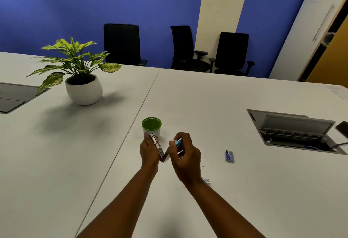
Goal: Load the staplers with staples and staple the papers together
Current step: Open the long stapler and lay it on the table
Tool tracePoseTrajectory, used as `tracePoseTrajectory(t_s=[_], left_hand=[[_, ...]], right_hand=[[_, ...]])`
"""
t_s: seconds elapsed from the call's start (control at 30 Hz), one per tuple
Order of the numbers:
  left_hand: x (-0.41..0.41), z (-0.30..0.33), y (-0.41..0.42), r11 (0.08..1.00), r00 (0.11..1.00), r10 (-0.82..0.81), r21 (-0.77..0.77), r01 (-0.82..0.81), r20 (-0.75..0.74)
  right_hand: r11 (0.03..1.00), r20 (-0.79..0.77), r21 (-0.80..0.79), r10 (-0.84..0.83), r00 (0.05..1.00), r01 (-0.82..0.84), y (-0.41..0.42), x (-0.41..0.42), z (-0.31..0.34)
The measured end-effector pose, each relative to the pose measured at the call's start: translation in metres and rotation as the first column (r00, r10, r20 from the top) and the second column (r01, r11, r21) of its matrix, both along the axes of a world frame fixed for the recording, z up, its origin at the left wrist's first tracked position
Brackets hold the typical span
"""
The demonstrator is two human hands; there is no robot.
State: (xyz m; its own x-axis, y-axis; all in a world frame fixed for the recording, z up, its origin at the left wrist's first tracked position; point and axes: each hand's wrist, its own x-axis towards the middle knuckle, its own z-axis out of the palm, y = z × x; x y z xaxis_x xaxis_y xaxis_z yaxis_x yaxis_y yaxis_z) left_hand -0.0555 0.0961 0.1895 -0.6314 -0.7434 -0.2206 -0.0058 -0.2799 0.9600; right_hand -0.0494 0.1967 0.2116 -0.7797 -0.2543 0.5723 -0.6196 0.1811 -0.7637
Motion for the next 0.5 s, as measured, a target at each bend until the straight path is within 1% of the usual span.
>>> tracePoseTrajectory(t_s=[0.13,0.2,0.27,0.33,0.4,0.5], left_hand=[[0.0,0.009,-0.015,0.997,0.997,0.067,0.047,-0.068,0.024],[-0.001,0.011,-0.022,0.994,0.996,0.089,0.06,-0.09,0.025],[-0.002,0.014,-0.026,0.994,0.995,0.096,0.055,-0.097,0.03],[-0.003,0.016,-0.029,0.992,0.994,0.106,0.059,-0.108,0.026],[-0.004,0.018,-0.03,0.992,0.995,0.104,0.069,-0.104,0.012],[-0.007,0.019,-0.03,0.994,0.997,0.081,0.081,-0.08,-0.009]], right_hand=[[0.995,0.059,-0.035,0.091,0.994,-0.089,0.007,0.008,-0.004],[0.988,0.161,-0.072,0.145,0.976,-0.134,0.01,0.013,-0.008],[0.977,0.32,-0.146,0.198,0.926,-0.159,0.012,0.016,-0.013],[0.967,0.439,-0.201,0.23,0.869,-0.154,0.014,0.016,-0.019],[0.95,0.535,-0.263,0.289,0.794,-0.169,0.017,0.015,-0.024],[0.927,0.639,-0.32,0.365,0.677,-0.197,0.023,0.011,-0.03]])
